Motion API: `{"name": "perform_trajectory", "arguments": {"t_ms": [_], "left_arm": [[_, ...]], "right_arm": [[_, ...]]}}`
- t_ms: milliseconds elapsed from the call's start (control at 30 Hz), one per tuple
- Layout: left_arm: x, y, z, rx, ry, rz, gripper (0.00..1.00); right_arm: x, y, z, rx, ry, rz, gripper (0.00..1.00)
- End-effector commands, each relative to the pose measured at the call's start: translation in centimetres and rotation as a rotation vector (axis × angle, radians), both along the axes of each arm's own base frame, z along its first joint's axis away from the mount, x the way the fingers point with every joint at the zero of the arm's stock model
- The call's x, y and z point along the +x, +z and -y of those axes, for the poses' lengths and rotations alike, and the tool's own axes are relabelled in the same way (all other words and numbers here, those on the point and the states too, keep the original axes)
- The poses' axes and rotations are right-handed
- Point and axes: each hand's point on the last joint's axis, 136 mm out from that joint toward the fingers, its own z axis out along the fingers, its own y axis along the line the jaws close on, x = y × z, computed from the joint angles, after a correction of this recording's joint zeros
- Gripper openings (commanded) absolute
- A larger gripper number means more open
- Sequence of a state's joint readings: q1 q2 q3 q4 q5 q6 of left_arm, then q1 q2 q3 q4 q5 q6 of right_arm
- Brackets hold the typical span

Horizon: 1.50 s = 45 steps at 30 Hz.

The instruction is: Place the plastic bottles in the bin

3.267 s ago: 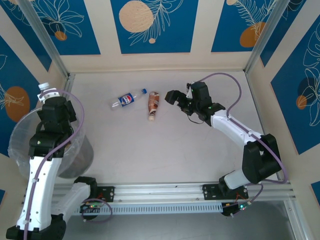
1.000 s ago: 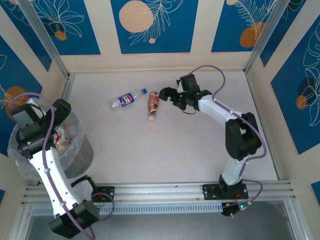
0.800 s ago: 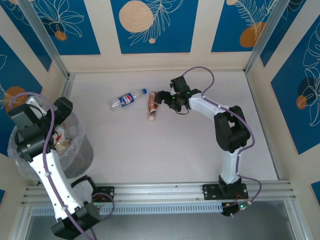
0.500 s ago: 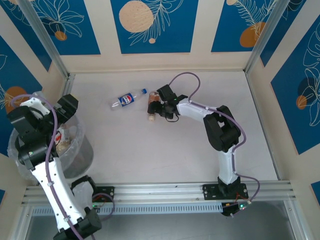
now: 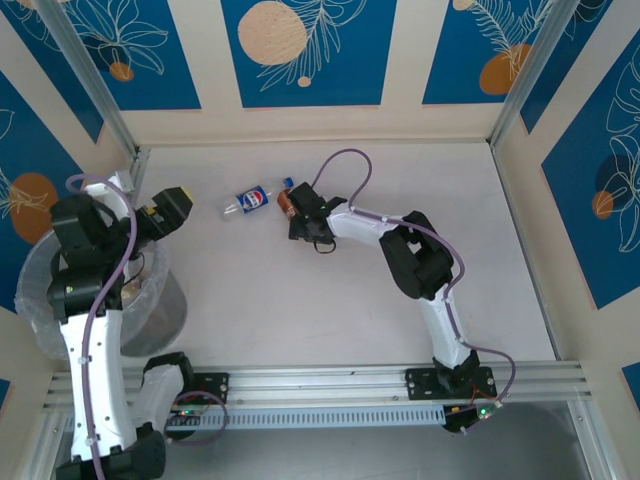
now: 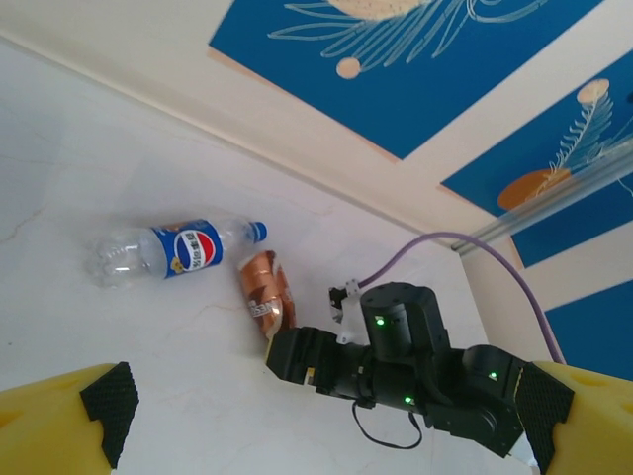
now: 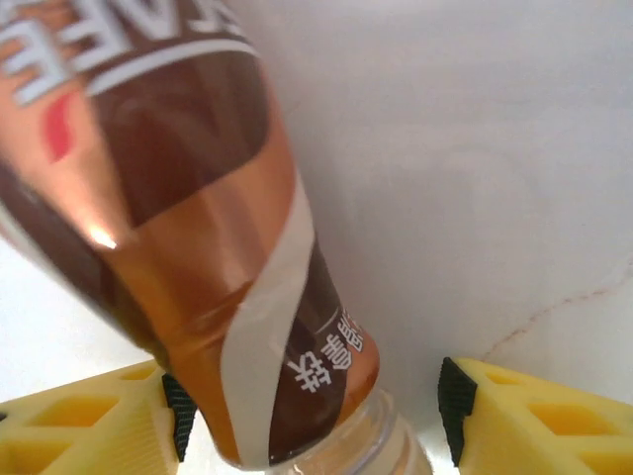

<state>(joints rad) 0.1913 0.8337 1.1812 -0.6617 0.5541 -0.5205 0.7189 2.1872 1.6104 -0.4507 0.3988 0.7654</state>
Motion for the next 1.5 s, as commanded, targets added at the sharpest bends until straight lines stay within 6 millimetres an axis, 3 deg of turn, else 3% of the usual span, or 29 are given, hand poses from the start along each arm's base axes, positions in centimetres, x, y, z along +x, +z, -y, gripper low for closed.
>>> {"name": "perform_trajectory", "arguments": {"t_ms": [0,200,333,467,633,967,1033,1200,1467], "left_arm": [[0.4,1.5,0.6,0.046,-0.017,0.059,0.99],[1.1,1.1,2.0,0.079,-0.055,0.044,0.99],[1.6,0.8,3.0,0.089,-0.084,0.036,0.99],[2.1,0.6,4.3,0.107,-0.125,0.03,0.99],[2.7,0.4,5.5,0.125,-0.158,0.022,0.99],[4.1,-0.2,7.8,0.13,-0.212,0.007,0.99],[4.3,-0.4,8.3,0.132,-0.22,0.0,0.99],[4.5,-1.0,11.6,0.087,-0.358,0.029,0.99],[6.8,-2.9,14.3,0.065,-0.341,0.01,0.99]], "right_arm": [[0.1,-1.5,1.2,-0.088,-0.021,0.001,0.64],[0.3,-2.0,1.2,-0.089,0.031,0.009,0.56],[0.4,-1.4,0.9,-0.081,0.071,0.03,0.48],[0.6,-0.4,0.9,-0.08,0.093,0.055,0.32],[0.7,1.1,1.2,-0.055,0.093,0.091,0.22],[-0.1,7.2,1.8,0.048,0.132,0.252,0.0],[-0.6,8.8,1.5,0.107,0.16,0.301,0.0],[-3.1,13.1,0.2,0.311,0.294,0.433,0.0],[-7.5,17.6,-1.3,0.542,0.5,0.485,0.0]]}}
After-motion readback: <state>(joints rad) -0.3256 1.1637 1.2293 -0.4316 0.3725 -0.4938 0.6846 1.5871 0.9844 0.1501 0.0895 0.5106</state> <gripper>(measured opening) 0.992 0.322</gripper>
